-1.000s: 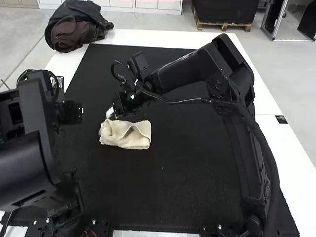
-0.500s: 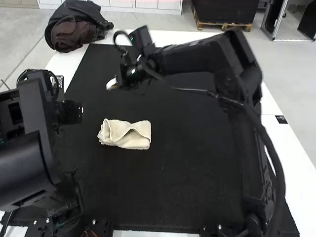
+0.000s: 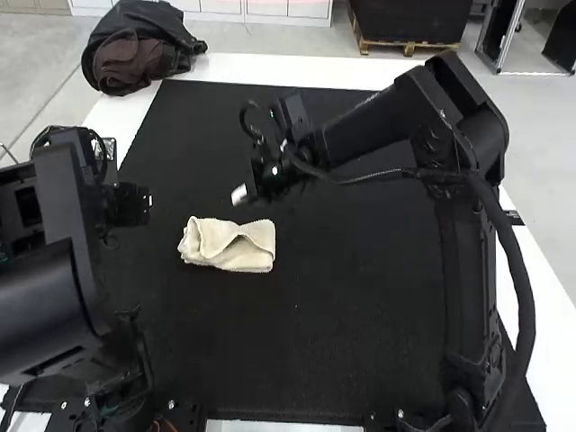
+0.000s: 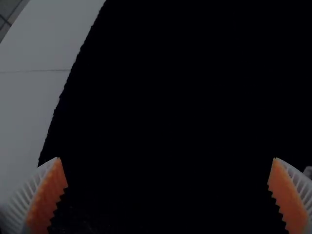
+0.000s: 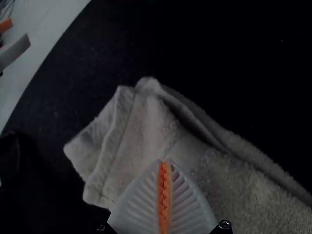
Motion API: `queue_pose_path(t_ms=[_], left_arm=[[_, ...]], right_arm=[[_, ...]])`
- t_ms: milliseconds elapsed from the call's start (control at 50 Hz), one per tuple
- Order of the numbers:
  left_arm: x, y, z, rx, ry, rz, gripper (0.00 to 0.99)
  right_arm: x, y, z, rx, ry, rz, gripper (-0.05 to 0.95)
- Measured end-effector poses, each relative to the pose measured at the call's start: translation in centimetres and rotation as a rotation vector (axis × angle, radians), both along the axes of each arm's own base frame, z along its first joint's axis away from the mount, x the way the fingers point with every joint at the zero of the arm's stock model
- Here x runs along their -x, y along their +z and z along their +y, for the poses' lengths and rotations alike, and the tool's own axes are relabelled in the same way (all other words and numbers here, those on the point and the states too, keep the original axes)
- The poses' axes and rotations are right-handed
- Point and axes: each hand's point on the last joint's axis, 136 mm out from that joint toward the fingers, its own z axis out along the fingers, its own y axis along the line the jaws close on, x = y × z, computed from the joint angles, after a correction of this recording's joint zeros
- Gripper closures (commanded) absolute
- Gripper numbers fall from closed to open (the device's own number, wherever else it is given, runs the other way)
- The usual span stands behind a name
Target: Fold the towel.
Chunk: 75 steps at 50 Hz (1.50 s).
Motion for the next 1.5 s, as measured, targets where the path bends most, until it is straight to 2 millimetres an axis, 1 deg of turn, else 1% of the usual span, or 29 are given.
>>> queue_pose_path(t_ms=[140,240,440,800,900,1080,1340,1440,1500], left_arm=[[0.0,0.0,0.0,0.001,0.0,0.002,0.028],[0.0,0.0,0.0,-0.001,-0.003,0.003,0.028],[0.0,-0.1,0.0,-0.003,-0.004,0.004,0.028],[0.1,-0.1,0.0,-0.006,-0.006,0.007,0.028],[0.1,-0.1,0.1,-0.008,-0.005,0.007,0.028],[0.4,0.2,0.6,-0.012,0.013,0.002,0.028],[1.0,0.4,1.2,-0.019,0.031,0.003,0.028],[1.2,0.8,1.3,-0.028,0.035,-0.005,0.028],[1.2,1.1,1.3,-0.034,0.035,-0.012,0.028]], right_arm=[[0.9,-2.0,-1.0,0.02,-0.003,0.014,0.93],[1.2,-2.8,-1.4,0.028,-0.004,0.02,0.93],[1.9,-3.2,-1.2,0.027,0.003,0.018,0.93],[4.3,-3.0,0.7,0.017,0.063,0.01,0.93],[4.6,-3.7,0.9,0.024,0.071,0.017,0.93],[4.7,-5.8,0.9,0.045,0.072,0.036,0.93],[4.3,-6.8,1.4,0.029,0.07,0.018,0.93],[4.3,-7.8,1.3,0.044,0.066,0.024,0.93],[4.3,-8.0,1.2,0.05,0.064,0.026,0.93]])
